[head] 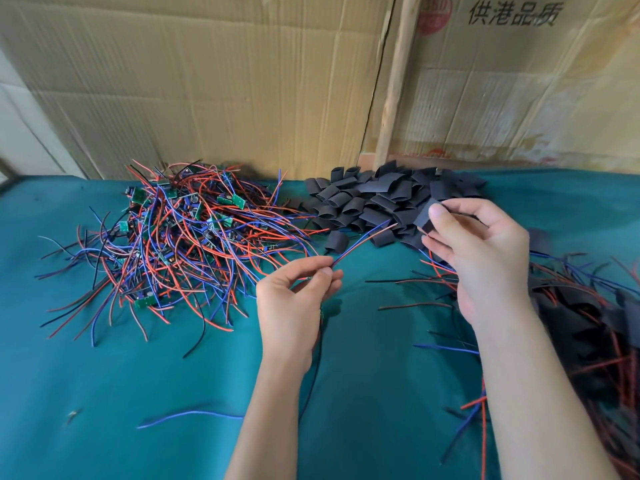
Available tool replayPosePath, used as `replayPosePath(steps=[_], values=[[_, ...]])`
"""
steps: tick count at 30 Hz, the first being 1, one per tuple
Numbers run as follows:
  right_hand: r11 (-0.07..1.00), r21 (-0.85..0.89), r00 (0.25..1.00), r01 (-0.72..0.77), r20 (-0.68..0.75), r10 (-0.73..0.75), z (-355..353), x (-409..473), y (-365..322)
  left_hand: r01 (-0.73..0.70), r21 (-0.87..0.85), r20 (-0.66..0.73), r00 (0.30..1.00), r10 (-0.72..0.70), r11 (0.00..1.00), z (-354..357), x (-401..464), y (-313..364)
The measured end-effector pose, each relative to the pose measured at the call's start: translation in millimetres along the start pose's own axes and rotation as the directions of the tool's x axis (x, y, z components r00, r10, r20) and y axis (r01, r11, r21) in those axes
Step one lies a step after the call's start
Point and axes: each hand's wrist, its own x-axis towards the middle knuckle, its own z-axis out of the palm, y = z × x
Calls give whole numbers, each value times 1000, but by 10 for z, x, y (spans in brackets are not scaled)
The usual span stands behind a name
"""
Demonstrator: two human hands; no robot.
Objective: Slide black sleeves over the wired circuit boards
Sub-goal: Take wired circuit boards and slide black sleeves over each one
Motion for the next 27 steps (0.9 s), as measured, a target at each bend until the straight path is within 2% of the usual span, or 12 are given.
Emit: replayPosePath(steps=[4, 11, 20, 23, 27], values=[[997, -28, 997, 78, 31, -77, 96, -37, -6, -4, -18, -2, 1000, 4, 1000, 1, -4, 7], [989, -123, 996, 76, -27, -80, 191, -68, 88, -8, -26, 34, 999, 9, 1000, 5, -16, 18], [998, 55, 997, -35, -67, 38, 175, -57, 92, -15, -10, 72, 997, 16, 1000, 16, -29, 53], [991, 105, 996, -82, -29, 86, 140, -47, 65, -13, -1, 80, 997, 13, 1000, 17, -33, 58], [988, 86, 991, -125, 68, 119, 89, -53, 22, -15, 44, 101, 995, 10, 999, 9, -36, 61]])
